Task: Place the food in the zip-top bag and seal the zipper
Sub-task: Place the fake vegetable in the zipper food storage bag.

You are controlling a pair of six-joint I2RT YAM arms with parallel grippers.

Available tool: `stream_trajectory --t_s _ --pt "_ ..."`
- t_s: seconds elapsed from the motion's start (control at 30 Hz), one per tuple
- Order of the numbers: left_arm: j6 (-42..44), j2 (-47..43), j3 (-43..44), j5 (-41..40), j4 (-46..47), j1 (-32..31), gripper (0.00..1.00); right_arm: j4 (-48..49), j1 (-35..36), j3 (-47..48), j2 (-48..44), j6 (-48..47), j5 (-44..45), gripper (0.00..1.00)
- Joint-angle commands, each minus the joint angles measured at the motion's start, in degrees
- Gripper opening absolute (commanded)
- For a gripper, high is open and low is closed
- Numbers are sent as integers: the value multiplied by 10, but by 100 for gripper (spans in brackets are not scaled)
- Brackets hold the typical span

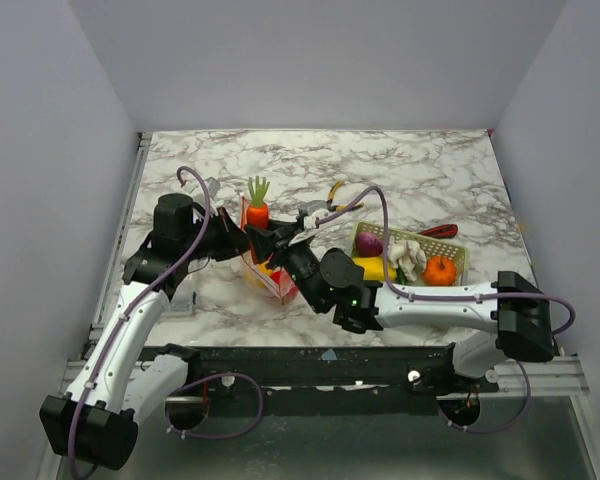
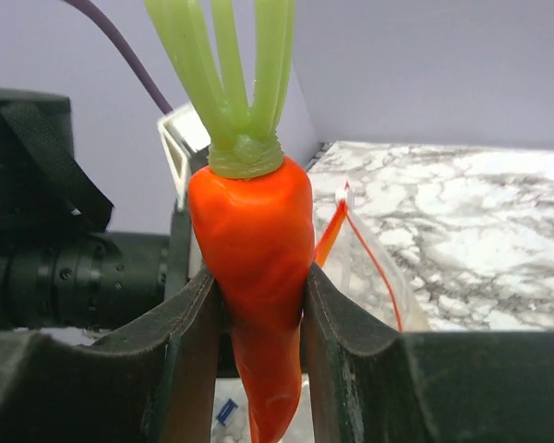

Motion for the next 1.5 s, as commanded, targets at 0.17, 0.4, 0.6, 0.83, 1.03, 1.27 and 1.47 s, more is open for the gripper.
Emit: stream_trajectory --t_s 0.17,0.4,0.6,0.83,1.03,1.27,1.47 --pt "-27 8 -8 13 31 3 0 -144 5 97 36 -100 38 0" --pt "-34 3 4 10 33 4 0 -305 10 119 52 -8 90 0" --pt "-32 19 16 -6 15 6 0 -575 29 237 86 106 129 0" --pt "-40 15 9 11 35 6 0 -745 29 304 119 202 99 25" --pt "-25 8 11 9 31 6 0 -785 24 319 131 219 90 38" --pt "-9 15 20 6 17 6 0 -805 -7 350 155 238 67 44" --pt "-4 23 13 12 16 7 0 -840 -22 401 188 222 54 47"
